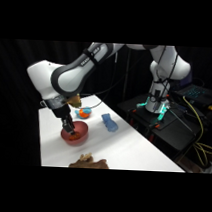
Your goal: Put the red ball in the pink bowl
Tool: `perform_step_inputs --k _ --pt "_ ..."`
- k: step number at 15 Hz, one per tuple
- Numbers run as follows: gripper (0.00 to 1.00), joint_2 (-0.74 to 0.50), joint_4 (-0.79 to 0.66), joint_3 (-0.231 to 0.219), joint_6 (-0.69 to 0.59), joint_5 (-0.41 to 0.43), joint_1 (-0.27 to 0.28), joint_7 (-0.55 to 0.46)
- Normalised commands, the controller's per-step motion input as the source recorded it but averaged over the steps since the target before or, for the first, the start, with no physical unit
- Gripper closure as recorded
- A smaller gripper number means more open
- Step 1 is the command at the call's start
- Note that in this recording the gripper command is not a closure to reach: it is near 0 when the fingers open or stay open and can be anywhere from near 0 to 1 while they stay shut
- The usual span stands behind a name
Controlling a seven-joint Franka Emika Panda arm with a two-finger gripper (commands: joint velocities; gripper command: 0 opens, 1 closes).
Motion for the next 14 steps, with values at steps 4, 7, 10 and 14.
perform_step_inputs --k 4,7,10,14 --pt "0.0 -0.16 -0.1 0.034 -0.02 0.108 -0.043 0.01" --pt "0.0 -0.37 -0.37 0.038 0.11 0.094 0.002 0.02" --pt "0.0 -0.64 -0.72 0.035 0.26 0.069 0.052 0.0" --pt "0.0 -0.78 -0.93 0.02 0.33 0.079 0.036 -0.05"
